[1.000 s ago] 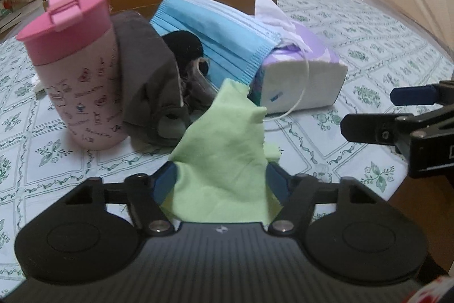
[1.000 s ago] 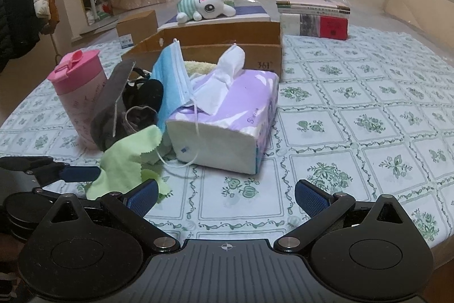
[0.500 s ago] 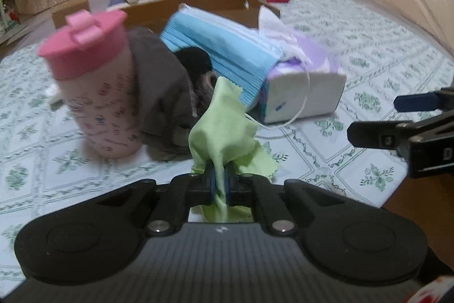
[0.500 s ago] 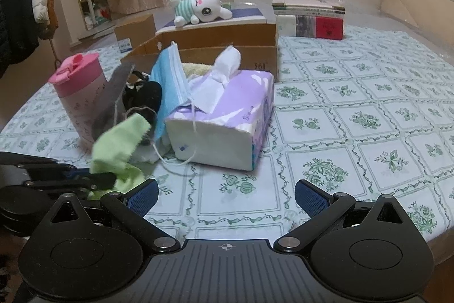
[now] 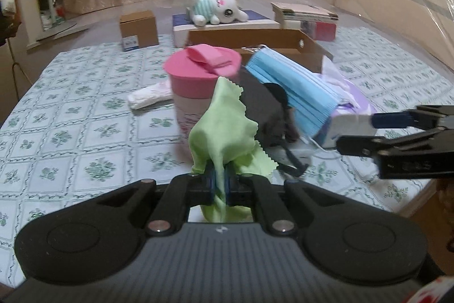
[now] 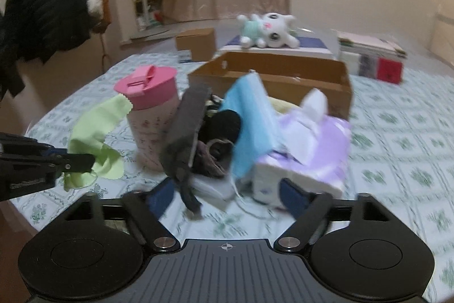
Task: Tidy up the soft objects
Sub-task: 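Carry the green cloth with the left gripper into the cardboard box and release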
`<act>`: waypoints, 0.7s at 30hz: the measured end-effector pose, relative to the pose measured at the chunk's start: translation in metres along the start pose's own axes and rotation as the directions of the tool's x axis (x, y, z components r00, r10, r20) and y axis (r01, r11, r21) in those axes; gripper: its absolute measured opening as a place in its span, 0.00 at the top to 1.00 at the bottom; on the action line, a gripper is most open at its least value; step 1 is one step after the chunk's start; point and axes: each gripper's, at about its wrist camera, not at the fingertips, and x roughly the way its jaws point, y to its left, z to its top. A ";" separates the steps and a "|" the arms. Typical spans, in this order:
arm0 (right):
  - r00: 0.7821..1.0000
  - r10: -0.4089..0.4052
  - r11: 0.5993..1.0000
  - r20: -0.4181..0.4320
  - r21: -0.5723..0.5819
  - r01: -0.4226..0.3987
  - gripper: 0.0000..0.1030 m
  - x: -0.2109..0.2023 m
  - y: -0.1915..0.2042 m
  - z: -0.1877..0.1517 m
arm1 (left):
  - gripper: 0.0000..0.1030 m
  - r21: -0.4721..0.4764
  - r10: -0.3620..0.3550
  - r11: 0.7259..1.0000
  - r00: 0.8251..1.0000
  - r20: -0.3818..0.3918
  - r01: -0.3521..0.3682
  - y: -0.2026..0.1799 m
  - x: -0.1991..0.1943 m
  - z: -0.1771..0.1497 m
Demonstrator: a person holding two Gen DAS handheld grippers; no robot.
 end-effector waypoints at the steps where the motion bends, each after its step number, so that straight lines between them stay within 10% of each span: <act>1: 1.000 -0.003 1.000 -0.003 -0.020 0.003 0.34 0.007 0.003 0.003 | 0.95 -0.007 0.000 1.000 1.000 0.001 0.000 0.004 0.000 0.000; 13: 0.993 -0.045 0.979 -0.108 -0.203 0.023 0.66 0.092 0.023 0.013 | 0.95 -0.026 -0.025 0.999 1.000 -0.003 0.025 0.021 0.011 -0.001; 16: 0.992 -0.055 0.968 -0.111 -0.248 0.026 0.88 0.102 0.028 0.012 | 0.95 -0.024 -0.030 0.999 1.000 0.000 0.030 0.023 0.012 0.001; 21: 0.994 -0.058 0.967 -0.091 -0.253 0.033 0.93 0.089 0.027 0.012 | 0.95 -0.001 -0.035 0.999 0.999 0.019 0.035 0.022 0.002 0.004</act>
